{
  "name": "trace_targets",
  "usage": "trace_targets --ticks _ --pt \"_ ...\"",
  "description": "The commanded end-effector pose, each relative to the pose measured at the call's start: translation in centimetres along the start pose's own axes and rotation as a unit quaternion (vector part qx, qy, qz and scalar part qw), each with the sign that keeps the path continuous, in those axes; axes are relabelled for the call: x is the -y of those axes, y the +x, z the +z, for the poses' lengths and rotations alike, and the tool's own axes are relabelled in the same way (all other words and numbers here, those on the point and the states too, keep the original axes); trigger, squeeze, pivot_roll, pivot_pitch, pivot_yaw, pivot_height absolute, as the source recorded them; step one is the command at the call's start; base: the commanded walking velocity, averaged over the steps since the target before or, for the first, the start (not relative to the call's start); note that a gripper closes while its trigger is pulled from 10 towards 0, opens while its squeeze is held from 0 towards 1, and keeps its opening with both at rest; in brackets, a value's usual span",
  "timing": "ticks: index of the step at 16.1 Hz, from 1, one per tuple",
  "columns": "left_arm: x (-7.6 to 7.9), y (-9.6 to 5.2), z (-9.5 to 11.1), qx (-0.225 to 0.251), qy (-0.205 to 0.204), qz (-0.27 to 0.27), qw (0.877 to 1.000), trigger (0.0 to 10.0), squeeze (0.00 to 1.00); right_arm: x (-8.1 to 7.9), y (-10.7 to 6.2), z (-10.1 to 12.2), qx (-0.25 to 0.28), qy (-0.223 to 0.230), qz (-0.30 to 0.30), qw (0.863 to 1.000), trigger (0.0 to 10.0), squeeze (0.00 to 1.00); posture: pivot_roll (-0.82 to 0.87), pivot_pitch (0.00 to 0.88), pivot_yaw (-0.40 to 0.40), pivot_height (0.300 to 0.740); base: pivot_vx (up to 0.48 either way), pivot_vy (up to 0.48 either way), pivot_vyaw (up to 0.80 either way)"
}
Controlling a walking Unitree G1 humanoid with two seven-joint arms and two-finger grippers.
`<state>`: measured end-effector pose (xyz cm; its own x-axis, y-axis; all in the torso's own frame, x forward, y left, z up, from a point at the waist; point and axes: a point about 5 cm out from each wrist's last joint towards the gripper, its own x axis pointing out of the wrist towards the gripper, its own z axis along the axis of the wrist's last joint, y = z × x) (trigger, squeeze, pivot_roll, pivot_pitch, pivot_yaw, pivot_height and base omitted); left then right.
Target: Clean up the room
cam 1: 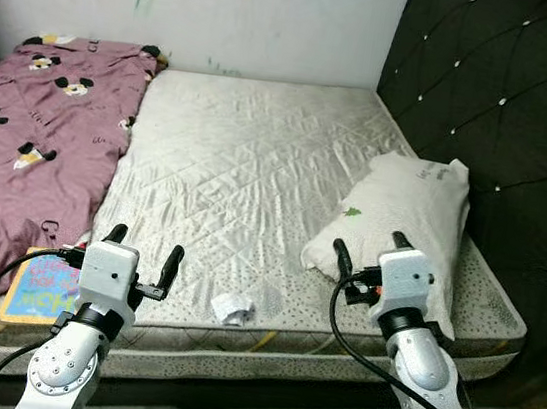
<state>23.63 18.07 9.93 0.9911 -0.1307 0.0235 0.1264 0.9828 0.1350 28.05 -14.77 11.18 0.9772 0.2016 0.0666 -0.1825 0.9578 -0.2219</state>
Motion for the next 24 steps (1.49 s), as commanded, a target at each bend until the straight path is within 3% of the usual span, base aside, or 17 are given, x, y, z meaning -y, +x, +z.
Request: trace_targets --ticks 1,9,13,16,20,24 --pt "-0.3 -0.08 0.41 0.008 0.003 0.0 1.0 10.0 0.0 -0.06 0.43 0.44 0.009 0.002 0.003 1.0 10.0 0.0 0.03 0.0 -0.045 0.74 0.285 0.0 0.0" --pt "-0.17 0.09 0.4 0.006 0.002 -0.004 1.0 10.0 0.0 0.02 0.45 0.37 0.008 -0.001 0.002 1.0 10.0 0.0 0.03 0.0 -0.042 0.74 0.283 0.0 0.0" --pt "-0.28 0.23 0.24 -0.002 0.009 0.011 1.0 10.0 0.0 -0.06 0.61 0.38 0.007 0.001 0.004 1.0 10.0 0.0 0.03 0.0 -0.047 0.74 0.0 0.0 0.0" --pt "-0.42 0.37 0.14 -0.004 0.006 0.022 1.0 10.0 0.0 -0.27 0.8 0.4 0.01 -0.013 0.008 1.0 10.0 0.0 0.03 0.0 -0.043 0.74 0.0 0.0 0.74" --pt "-0.29 0.74 0.24 -0.002 -0.001 0.012 1.0 10.0 0.0 -0.28 0.98 0.38 0.012 0.002 0.002 1.0 10.0 0.0 0.03 0.0 -0.031 0.74 0.0 0.0 0.4" --pt "-0.17 0.77 0.25 -0.001 -0.011 0.01 1.0 10.0 0.0 -0.2 1.11 0.33 0.012 -0.001 0.008 1.0 10.0 0.0 0.03 0.0 -0.042 0.74 0.0 0.48 0.0"
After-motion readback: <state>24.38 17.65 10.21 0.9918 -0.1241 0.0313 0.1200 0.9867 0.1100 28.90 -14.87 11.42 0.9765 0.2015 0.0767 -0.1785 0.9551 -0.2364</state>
